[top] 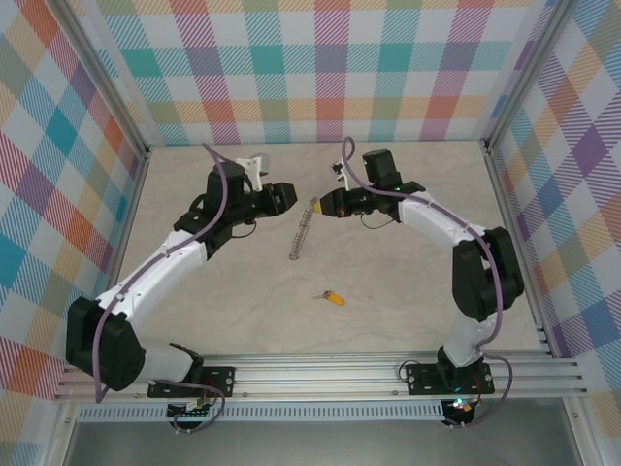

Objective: Put the keys on the keyring

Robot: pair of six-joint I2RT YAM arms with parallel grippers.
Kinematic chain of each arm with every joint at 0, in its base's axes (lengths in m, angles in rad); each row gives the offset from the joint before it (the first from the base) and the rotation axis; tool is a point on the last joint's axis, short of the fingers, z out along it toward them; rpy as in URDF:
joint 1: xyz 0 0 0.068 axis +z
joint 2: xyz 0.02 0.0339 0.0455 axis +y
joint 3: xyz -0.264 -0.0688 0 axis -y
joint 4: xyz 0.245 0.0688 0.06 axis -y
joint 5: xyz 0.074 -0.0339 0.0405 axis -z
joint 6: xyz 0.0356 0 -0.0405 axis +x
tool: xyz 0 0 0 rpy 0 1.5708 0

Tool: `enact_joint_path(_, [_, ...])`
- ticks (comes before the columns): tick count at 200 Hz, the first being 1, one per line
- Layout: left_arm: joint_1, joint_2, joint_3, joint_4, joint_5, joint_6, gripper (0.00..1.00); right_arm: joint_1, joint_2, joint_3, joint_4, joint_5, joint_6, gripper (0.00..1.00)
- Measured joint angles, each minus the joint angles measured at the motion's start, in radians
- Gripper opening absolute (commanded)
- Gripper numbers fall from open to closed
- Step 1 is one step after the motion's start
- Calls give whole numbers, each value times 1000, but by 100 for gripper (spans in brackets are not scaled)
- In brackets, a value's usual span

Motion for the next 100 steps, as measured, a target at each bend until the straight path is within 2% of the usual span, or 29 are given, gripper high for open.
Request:
enact_joint_path(52, [16,-13,-10,-35,-78,0,40,2,155,111,46,-2,8,0])
enact_joint_path(100, [17,8,-15,-31,-85,-16,40,5,236,125,-56,115,-120,0])
